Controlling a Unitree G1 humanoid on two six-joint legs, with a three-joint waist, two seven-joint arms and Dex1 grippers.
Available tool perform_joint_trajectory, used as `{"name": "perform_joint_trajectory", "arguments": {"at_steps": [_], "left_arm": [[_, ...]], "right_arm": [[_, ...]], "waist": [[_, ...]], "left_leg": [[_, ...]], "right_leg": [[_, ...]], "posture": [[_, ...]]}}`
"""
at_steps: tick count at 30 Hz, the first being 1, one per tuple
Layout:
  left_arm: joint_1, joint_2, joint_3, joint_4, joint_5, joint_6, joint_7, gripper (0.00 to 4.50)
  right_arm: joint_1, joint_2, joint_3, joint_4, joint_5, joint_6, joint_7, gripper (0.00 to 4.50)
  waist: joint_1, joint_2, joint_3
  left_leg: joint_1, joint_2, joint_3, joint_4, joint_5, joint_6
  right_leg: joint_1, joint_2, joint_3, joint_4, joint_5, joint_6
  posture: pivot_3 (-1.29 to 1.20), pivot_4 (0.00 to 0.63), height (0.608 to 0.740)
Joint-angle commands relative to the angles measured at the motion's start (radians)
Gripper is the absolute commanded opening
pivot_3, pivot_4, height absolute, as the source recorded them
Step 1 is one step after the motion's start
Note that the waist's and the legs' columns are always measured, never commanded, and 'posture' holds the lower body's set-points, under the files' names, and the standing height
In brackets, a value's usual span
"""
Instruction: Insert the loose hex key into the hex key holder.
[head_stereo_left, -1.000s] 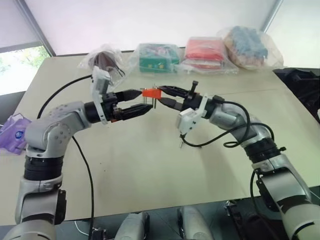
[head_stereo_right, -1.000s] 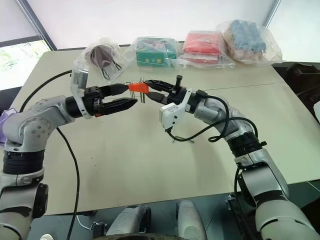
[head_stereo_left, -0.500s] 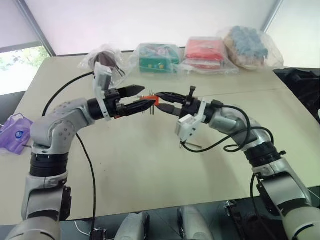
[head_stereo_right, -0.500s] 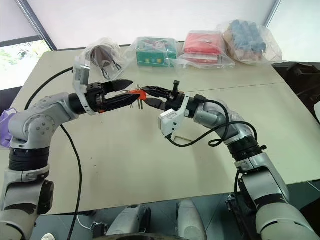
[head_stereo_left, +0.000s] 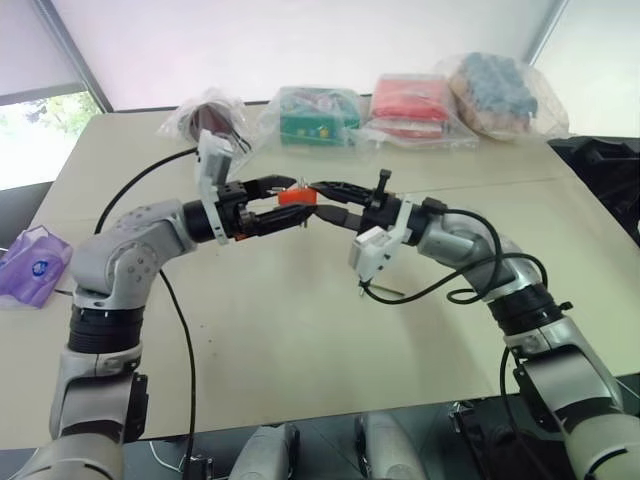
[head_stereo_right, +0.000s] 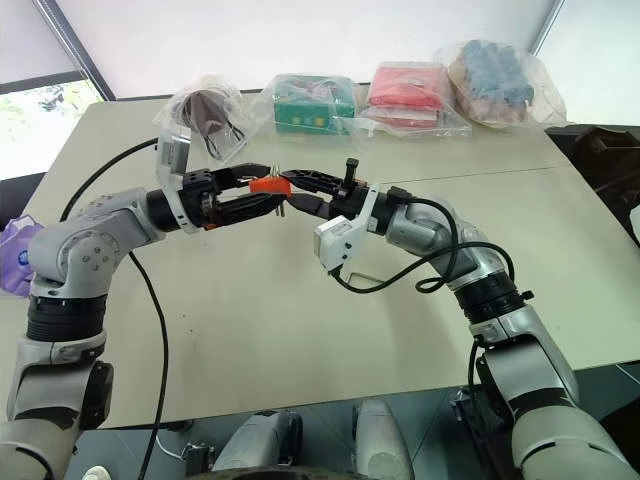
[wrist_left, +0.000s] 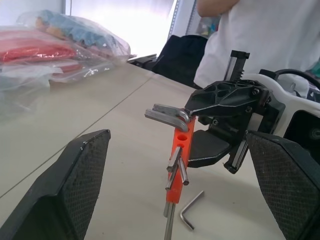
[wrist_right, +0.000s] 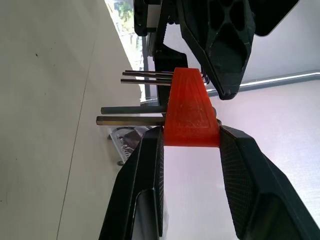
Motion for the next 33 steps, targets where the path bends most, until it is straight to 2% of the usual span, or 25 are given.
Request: {"name": "perform_joint_trajectory", "arguments": {"at_steps": [1, 7, 13, 17, 23, 26, 28, 33], "left_arm": [[-0.016, -0.002, 0.01, -0.006, 0.002, -0.02, -0.007, 3.25], [-0.015, -0.007, 0.008, -0.002, 0.009, -0.02, -0.008, 0.09], [-0.013, -0.009, 0.002, -0.004, 0.012, -0.017, -0.012, 0.01], [-0.012, -0.009, 0.002, -0.004, 0.014, -0.019, -0.013, 0.01], [-0.009, -0.007, 0.004, -0.012, 0.016, -0.021, -0.009, 0.0], [-0.003, -0.003, 0.004, -0.034, 0.026, -0.033, -0.004, 0.0], [0.005, -0.001, 0.007, -0.053, 0.038, -0.047, 0.001, 0.0], [0.038, -0.008, 0.016, -0.117, 0.068, -0.1, 0.039, 0.0]], "right_arm": [[-0.004, -0.003, -0.027, -0.053, 0.034, 0.002, -0.001, 1.0], [-0.003, -0.002, -0.028, -0.069, 0.041, 0.015, 0.007, 1.0], [-0.001, -0.004, -0.029, -0.081, 0.048, 0.022, 0.016, 1.0], [0.021, 0.009, -0.03, -0.098, 0.122, 0.085, 0.063, 1.0], [0.023, 0.001, -0.03, -0.101, 0.137, 0.097, 0.087, 3.93], [0.018, -0.02, -0.024, -0.075, 0.146, 0.09, 0.118, 3.93], [0.036, -0.023, -0.033, -0.068, 0.218, 0.196, 0.192, 3.93], [0.148, -0.129, -0.074, -0.166, 0.497, 0.728, 0.529, 3.93]], "waist": [[0.0, 0.0, 0.0], [0.001, 0.0, 0.0], [0.0, 0.0, 0.0], [0.001, 0.0, 0.0], [0.0, 0.0, 0.0], [0.001, 0.0, 0.0], [0.001, 0.0, 0.0], [0.013, 0.0, 0.0]], "left_leg": [[0.0, 0.0, 0.0, 0.0, 0.0, 0.0], [0.0, 0.0, 0.0, 0.0, 0.0, 0.0], [0.0, 0.0, 0.0, 0.0, 0.0, 0.0], [0.0, 0.0, 0.0, 0.0, 0.0, 0.0], [0.0, 0.0, 0.0, 0.0, 0.0, 0.0], [0.0, 0.0, 0.0, 0.0, 0.0, 0.0], [0.0, 0.0, 0.0, 0.0, 0.0, 0.0], [0.0, 0.0, -0.001, 0.001, 0.0, 0.0]], "right_leg": [[0.0, 0.0, 0.0, 0.0, 0.0, 0.0], [0.0, 0.0, 0.0, 0.0, 0.0, 0.0], [0.0, 0.0, 0.0, 0.0, 0.0, 0.0], [0.0, 0.0, 0.0, 0.0, 0.0, 0.0], [0.0, 0.0, 0.0, 0.0, 0.0, 0.0], [0.0, 0.0, 0.0, 0.0, 0.0, 0.0], [0.0, 0.0, 0.0, 0.0, 0.0, 0.0], [0.002, 0.0, 0.0, -0.002, 0.0, 0.0]], "posture": [[0.0, 0.15, 0.74], [0.0, 0.15, 0.74], [0.0, 0.15, 0.74], [0.0, 0.15, 0.74], [0.0, 0.15, 0.74], [0.0, 0.15, 0.74], [0.0, 0.15, 0.74], [0.0, 0.15, 0.74]]}}
